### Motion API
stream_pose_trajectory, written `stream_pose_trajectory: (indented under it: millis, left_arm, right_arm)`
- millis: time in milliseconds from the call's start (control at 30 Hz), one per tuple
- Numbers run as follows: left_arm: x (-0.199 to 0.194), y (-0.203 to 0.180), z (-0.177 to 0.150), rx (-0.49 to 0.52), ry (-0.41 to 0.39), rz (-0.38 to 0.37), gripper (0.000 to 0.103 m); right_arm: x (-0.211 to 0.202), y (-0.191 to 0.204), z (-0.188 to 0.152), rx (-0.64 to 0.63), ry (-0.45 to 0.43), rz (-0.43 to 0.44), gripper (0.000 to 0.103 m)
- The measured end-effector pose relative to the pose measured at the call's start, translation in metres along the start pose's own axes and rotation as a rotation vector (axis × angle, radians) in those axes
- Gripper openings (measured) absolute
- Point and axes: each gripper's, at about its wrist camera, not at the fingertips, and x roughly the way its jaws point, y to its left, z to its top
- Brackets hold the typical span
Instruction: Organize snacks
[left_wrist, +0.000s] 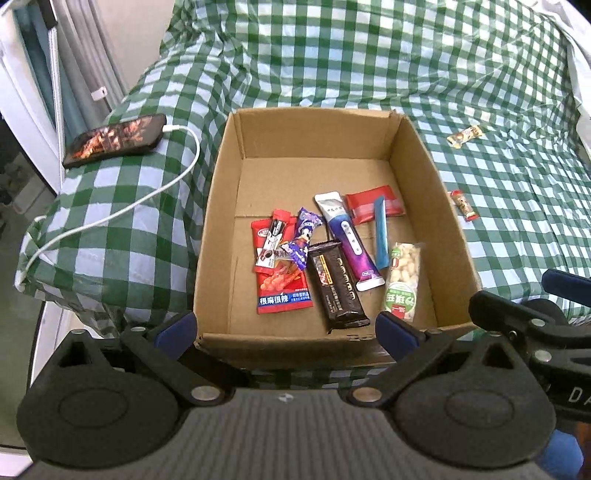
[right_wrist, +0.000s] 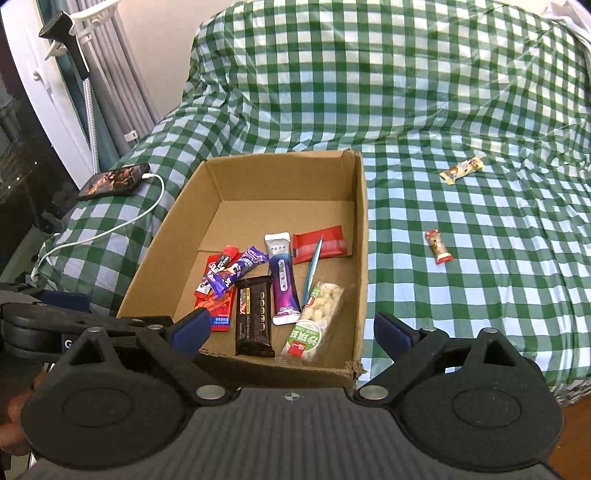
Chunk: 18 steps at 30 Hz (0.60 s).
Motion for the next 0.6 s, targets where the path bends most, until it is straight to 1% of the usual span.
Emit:
stream_pose_trajectory:
  millis: [133, 367, 600]
  left_arm:
    - [-0.011, -0.005, -0.004, -0.001, -0.031, 0.006, 0.103]
    - [-0.023, -0.009, -0.009, 0.006, -0.048, 0.017, 0.103]
    - [-0.029, -0.018, -0.009, 0.028, -0.064, 0.033, 0.103]
  right_arm:
    - [-0.011, 0.000, -0.005, -0.003, -0.017, 0.001, 0.095]
    - [-0.028, -0.003, -0.010, 0.002, -0.054, 0.010, 0.096]
    - [-0.035, -0.007, -0.012, 0.016, -0.073, 0.016, 0.096]
